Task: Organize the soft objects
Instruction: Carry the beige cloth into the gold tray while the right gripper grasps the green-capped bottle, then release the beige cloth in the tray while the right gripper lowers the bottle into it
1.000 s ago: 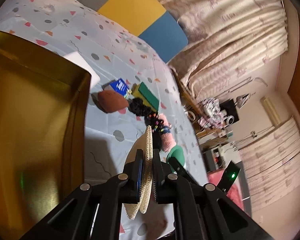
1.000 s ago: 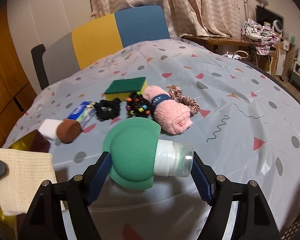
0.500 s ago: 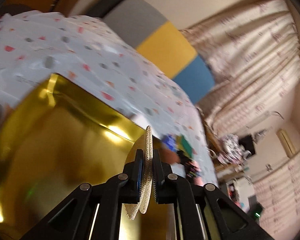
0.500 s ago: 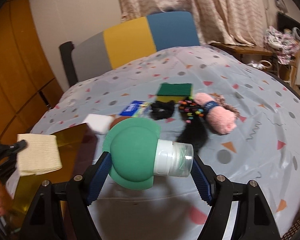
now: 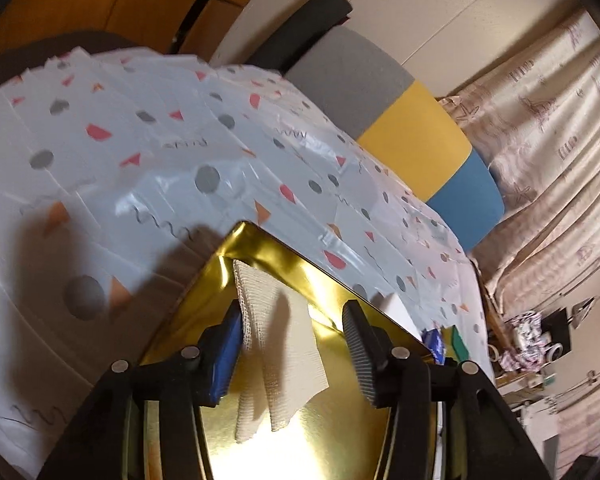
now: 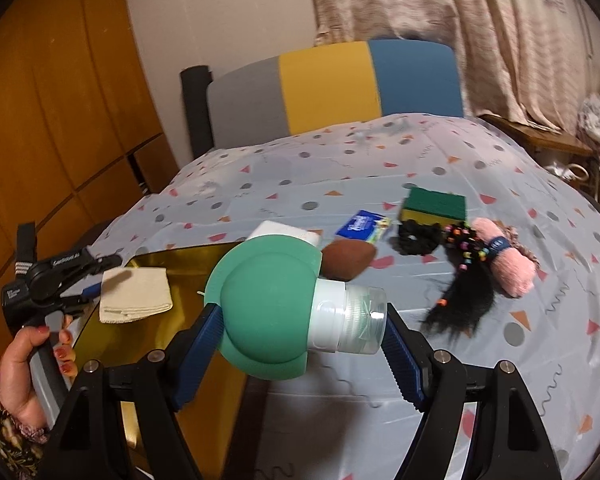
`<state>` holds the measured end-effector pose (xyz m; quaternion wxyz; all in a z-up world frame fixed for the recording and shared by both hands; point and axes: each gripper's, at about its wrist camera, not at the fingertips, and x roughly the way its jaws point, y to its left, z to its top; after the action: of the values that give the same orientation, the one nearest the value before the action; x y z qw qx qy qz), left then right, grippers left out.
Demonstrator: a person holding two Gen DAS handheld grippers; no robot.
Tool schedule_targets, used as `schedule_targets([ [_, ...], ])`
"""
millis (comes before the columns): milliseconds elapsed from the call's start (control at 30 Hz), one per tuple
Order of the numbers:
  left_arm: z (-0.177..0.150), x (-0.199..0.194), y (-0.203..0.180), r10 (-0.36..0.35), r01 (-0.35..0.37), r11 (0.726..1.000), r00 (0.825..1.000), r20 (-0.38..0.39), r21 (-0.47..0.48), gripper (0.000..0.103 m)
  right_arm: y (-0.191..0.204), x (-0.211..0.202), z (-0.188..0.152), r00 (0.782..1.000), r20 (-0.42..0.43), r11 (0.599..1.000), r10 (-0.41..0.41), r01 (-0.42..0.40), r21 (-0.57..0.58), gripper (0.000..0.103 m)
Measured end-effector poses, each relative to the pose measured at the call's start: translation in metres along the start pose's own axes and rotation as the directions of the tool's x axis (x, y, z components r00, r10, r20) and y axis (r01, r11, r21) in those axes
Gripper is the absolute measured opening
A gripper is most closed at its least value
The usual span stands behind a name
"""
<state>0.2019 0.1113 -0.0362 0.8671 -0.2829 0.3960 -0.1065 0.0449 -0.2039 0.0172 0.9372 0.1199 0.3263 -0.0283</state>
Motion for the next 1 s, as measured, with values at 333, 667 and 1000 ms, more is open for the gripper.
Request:
schedule_targets([
  [333,0.002,0.002,-0.023,0.076,-0.075,0.968,0.997,0.005,0.240,0.080,0.044,0.019,-0.004,0.996,-0.067,0.994,0.062,-0.068,-0.088,0.078],
  [667,0.004,0.006,-0.025,0.135,-0.119,0.941,0.990,-0.030,0.317,0.081,0.065,0.027,-0.002,0.993,-0.085,0.988,0.080,-0.090,-0.122,0.078],
  [1000,0.012,-0.039,-0.021,0.094,-0.102,0.975,0.994,0.051,0.196,0.082,0.078,0.055,0.003,0.984,-0.172,0.988,0.050,-0.075,-0.137,0.079],
])
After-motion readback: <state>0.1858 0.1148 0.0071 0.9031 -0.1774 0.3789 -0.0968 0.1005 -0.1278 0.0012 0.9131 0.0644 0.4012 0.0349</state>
